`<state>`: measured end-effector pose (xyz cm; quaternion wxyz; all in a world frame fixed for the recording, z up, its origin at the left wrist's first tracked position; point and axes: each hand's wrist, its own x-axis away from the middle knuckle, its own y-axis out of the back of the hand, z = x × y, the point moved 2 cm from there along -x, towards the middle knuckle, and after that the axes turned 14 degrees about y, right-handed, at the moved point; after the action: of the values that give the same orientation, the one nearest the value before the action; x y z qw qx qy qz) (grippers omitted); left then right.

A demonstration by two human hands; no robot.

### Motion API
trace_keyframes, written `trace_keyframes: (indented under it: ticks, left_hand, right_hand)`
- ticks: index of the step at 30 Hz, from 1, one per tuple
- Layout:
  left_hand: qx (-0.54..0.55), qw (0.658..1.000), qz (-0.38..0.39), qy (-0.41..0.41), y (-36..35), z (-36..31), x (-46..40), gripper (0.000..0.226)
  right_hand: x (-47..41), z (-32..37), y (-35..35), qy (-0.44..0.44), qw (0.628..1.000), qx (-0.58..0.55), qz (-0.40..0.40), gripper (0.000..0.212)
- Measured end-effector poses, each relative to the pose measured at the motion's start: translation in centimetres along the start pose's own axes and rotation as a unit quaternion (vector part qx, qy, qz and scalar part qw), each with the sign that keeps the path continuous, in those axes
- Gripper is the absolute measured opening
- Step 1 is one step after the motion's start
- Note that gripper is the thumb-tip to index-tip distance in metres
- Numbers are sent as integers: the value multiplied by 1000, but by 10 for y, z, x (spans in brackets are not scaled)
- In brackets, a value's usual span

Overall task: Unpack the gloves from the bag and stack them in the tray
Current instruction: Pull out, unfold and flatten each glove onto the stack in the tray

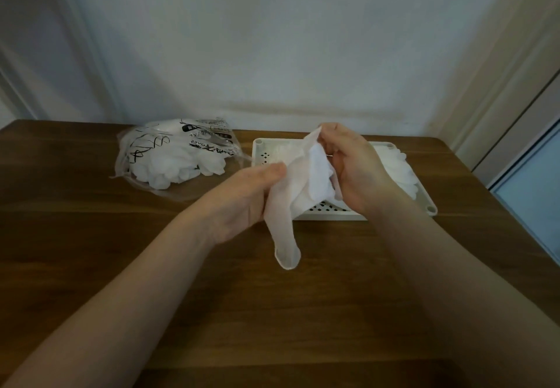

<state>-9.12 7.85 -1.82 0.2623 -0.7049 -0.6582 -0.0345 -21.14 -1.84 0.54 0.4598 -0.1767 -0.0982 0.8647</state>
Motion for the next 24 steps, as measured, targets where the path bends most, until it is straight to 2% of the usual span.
trace_keyframes:
  ticks: [3, 5, 7, 8, 10, 11, 13, 14, 16, 18, 20, 22, 24]
  left_hand:
    - [-29, 999, 1, 37, 1, 0, -1, 47]
    - [-28, 998, 15, 61, 3, 0, -1, 57]
    - [3, 995, 70, 71, 4, -2, -2, 81]
    - [19, 992, 102, 78, 3, -3, -2, 91]
    - [48, 982, 152, 104, 1, -7, -5, 87]
    - [60, 976, 174, 120, 0, -10, -7, 75]
    - [85, 961, 227, 135, -4, -13, -8, 44]
    - [107, 955, 240, 134, -8, -15, -8, 35]
    - [176, 948, 233, 123, -8, -16, -10, 34]
    - [256, 926, 250, 116, -7, -16, -12, 34]
    - [305, 904, 276, 120, -7, -15, -15, 30]
    - [313, 900, 278, 125, -8, -14, -18, 33]
    - [322, 890, 294, 132, -8, -12, -21, 35]
  right_hand:
    - [2, 5, 8, -18, 998, -47, -26, 39]
    - [2, 9, 14, -23, 995, -85, -55, 45]
    - [-2, 10, 22, -24, 995, -44, -87, 35]
    - [-4, 9, 27, -28, 995, 31, -88, 25]
    - [-7, 7, 33, -1, 976, 212, -48, 11]
    - [-7, 8, 34, 38, 962, 268, -20, 17]
    - [-2, 13, 32, 135, 944, 297, 54, 39]
    - [2, 16, 30, 172, 934, 297, 105, 49]
    - [7, 18, 26, 217, 892, 332, 215, 65]
    - [11, 14, 24, 238, 840, 388, 294, 73]
    - [14, 8, 22, 226, 830, 400, 317, 67]
    - [16, 3, 21, 210, 846, 393, 293, 58]
    - [15, -2, 20, 225, 835, 435, 253, 51]
